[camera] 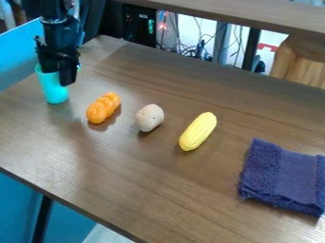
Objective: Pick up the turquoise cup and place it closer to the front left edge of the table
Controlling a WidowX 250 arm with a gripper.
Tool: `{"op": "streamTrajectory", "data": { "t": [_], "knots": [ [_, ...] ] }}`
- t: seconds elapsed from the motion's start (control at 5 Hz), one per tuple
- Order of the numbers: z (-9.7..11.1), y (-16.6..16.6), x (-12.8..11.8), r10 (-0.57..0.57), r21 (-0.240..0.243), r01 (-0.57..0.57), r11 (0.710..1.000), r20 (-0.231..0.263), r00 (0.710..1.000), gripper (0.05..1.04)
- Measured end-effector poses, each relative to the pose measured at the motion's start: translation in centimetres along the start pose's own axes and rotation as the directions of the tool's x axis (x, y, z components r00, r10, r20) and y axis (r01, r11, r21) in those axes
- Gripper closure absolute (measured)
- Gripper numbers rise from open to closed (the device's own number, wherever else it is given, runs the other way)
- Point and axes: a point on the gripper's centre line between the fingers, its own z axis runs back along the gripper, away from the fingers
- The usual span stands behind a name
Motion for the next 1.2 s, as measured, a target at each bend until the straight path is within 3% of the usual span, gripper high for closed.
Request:
{"op": "streamTrajectory", "data": {
  "t": [0.4,0.6,0.8,1.0,1.2],
  "knots": [
    [-0.6,-0.2,-0.1,-0.005,-0.013,0.005,1.000,-0.014,1.000,0.905],
    [-0.5,-0.5,0.0,-0.007,-0.035,0.007,0.999,-0.008,1.000,0.977],
    [-0.1,-0.6,-0.1,-0.039,-0.042,0.039,0.998,0.000,0.999,0.983],
    [3.2,-0.1,-1.6,-0.046,0.001,0.046,0.999,0.068,0.997,0.983],
    [4.5,2.6,-5.6,0.018,0.045,-0.022,0.999,0.090,0.996,0.983]
  ]
}}
